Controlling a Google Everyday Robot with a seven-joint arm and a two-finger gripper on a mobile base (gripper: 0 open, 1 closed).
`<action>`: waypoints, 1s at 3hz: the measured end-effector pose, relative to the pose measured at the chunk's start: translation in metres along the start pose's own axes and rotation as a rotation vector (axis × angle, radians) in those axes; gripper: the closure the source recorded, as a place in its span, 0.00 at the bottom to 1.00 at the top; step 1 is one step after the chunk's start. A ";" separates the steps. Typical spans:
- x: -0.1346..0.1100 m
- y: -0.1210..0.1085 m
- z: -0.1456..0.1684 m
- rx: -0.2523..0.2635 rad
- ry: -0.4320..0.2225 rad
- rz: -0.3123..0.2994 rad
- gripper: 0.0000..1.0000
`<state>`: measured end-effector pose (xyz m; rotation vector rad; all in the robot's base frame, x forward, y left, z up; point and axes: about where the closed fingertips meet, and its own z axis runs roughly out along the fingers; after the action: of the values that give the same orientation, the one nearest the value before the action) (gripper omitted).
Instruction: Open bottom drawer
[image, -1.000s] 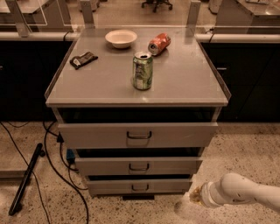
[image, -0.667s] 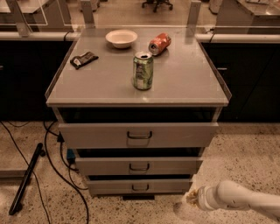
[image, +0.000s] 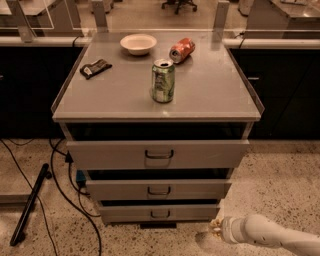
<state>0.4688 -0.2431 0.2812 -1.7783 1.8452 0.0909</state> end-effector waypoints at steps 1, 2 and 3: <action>0.000 0.000 0.000 0.000 0.000 0.000 0.59; 0.001 -0.005 0.007 0.036 0.010 -0.039 0.34; -0.002 -0.013 0.017 0.068 0.013 -0.083 0.12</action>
Offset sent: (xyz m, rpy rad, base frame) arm 0.0206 0.0003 -0.0110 -0.0666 -0.1440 0.0329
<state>0.4871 -0.2356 0.2723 -1.8099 1.7600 -0.0145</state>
